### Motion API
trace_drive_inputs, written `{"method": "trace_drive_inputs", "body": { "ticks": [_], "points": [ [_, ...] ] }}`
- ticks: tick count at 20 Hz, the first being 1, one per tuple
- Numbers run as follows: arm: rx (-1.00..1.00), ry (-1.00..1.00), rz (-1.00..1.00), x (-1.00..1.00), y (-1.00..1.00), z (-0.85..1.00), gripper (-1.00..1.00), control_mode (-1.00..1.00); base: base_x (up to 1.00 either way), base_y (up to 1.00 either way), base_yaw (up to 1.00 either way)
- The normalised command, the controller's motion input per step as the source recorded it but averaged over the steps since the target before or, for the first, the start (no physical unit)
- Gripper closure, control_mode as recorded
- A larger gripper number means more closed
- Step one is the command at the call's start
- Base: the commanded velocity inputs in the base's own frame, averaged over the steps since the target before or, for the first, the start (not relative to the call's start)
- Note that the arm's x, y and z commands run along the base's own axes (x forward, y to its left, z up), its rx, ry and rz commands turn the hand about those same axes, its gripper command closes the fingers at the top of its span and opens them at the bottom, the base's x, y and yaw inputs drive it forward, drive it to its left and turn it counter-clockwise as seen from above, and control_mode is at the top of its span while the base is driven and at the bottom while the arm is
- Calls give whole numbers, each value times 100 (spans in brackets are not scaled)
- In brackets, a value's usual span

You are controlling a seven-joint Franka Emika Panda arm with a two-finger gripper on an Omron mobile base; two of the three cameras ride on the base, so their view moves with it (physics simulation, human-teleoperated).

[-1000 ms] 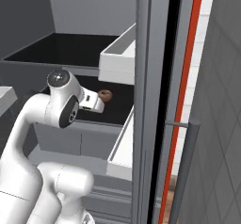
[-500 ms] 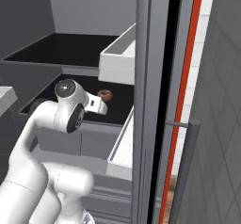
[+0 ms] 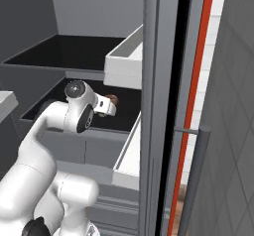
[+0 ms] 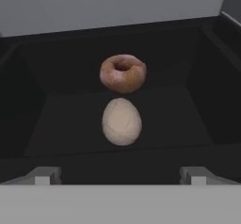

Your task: Pick the egg and butter from the fridge and place them by the bowl for mixing.

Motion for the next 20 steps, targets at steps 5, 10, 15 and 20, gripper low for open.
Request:
{"method": "trace_drive_inputs", "body": {
  "ticks": [5, 10, 15, 20],
  "points": [
    [0, 5, 0, 32, 0, -6, -100, -100, 0, 0, 0],
    [0, 9, 0, 22, 0, -27, -100, -100, 0, 0, 0],
    [0, 4, 0, 23, 0, -17, -100, -100, 0, 0, 0],
    [0, 0, 0, 21, 0, -23, -100, -100, 0, 0, 0]
  ]
}}
